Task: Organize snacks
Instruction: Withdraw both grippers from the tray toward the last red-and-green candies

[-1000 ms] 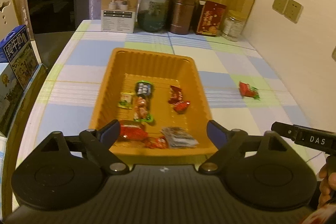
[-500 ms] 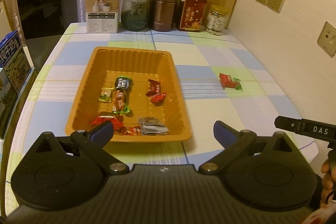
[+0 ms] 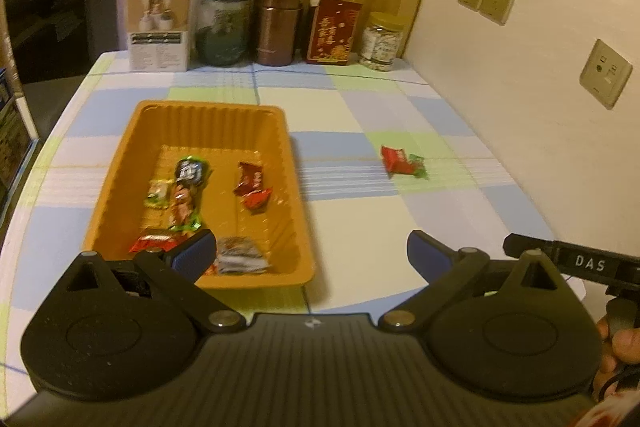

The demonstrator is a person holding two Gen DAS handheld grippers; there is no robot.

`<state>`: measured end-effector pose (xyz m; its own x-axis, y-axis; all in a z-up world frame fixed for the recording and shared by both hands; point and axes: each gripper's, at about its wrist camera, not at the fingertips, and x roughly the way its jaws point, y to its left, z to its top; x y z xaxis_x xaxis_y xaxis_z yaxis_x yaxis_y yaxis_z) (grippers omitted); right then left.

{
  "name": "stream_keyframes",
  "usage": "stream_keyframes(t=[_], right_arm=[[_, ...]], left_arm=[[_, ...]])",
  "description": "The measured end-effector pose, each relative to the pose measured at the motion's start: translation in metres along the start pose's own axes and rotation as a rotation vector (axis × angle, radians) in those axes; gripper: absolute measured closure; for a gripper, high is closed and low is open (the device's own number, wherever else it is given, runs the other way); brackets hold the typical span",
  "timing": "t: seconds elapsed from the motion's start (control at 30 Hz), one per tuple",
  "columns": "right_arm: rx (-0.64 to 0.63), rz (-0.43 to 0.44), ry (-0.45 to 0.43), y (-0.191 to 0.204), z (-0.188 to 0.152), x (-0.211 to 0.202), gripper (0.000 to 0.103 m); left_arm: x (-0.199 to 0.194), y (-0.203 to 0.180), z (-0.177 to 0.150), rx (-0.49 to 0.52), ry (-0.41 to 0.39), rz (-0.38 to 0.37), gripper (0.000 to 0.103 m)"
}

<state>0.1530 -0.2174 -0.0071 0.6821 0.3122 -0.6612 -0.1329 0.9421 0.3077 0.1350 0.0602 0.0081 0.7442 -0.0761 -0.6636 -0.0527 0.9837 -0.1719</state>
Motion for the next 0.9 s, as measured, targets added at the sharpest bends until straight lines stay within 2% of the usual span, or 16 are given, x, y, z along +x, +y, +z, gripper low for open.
stream_keyframes(t=[0.47, 0.9], right_arm=[[0.051, -0.049, -0.014, -0.035, 0.013, 0.004, 0.028], [0.062, -0.076, -0.011, -0.051, 0.024, 0.017, 0.028]], left_arm=[[0.028, -0.04, 0.017, 0.088, 0.003, -0.054, 0.002], [0.057, -0.061, 0.028, 0.133, 0.024, -0.089, 0.002]])
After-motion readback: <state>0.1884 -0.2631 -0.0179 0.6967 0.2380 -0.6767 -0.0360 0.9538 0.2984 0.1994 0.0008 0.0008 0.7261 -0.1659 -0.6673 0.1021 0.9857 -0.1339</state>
